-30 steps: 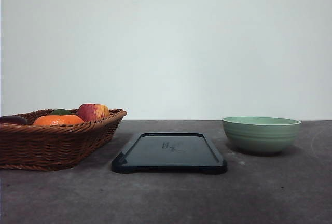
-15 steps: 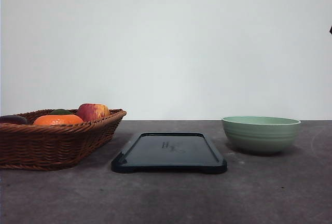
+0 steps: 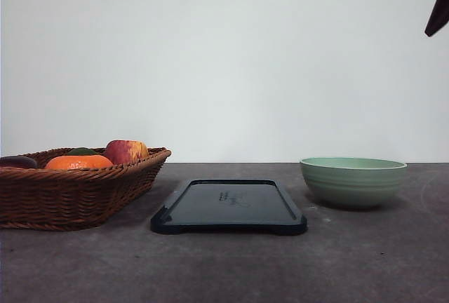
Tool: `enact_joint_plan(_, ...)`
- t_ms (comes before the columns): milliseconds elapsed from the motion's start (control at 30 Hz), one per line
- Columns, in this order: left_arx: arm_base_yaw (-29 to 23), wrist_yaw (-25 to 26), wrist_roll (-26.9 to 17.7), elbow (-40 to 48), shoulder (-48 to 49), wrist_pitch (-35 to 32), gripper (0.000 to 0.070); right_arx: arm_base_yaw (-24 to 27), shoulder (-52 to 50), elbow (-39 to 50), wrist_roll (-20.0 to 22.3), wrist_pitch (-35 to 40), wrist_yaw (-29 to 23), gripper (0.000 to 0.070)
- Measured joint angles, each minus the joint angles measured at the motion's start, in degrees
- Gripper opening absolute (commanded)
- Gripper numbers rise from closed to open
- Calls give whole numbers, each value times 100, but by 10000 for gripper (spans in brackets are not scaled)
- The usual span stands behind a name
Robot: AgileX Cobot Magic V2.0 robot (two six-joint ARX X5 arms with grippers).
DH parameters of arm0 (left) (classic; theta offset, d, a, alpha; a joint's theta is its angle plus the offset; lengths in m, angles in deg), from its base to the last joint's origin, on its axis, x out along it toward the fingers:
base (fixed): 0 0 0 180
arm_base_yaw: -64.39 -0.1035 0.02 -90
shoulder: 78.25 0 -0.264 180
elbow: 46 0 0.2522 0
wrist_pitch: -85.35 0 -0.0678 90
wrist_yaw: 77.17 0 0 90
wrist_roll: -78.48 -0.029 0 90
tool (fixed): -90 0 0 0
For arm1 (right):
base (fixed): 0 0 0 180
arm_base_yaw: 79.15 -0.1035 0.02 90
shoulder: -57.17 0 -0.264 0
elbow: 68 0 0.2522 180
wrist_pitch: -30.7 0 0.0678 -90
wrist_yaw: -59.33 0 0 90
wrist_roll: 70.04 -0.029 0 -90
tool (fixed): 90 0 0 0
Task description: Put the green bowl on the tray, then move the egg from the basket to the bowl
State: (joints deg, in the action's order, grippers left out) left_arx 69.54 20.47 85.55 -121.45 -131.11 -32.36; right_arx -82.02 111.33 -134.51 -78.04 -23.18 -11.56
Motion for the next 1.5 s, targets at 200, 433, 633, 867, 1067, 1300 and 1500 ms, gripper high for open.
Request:
enact_joint_plan(200, 0, 0, 0, 0, 0, 57, 311, 0, 908, -772, -35, -530, -266, 417)
enact_joint_plan(433, 0, 0, 0, 0, 0, 48, 311, 0, 2183, -1639, 107, -826, -297, 416)
enact_joint_plan(633, 0, 0, 0, 0, 0, 7, 310, 0, 3257, -2274, 278, -850, -496, 416)
enact_joint_plan(867, 0, 0, 0, 0, 0, -9, 310, 0, 4285, -2709, 374, -793, -565, 415)
enact_joint_plan(1067, 0, 0, 0, 0, 0, -11, 310, 0, 4882, -2730, 376, -645, -565, 396)
enact_joint_plan(1300, 0, 0, 0, 0, 0, -11, 310, 0, 5276, -2732, 377, -475, -564, 146)
enact_joint_plan(1500, 0, 0, 0, 0, 0, -11, 310, -9, 5309, -2732, 392, -449, -563, 6)
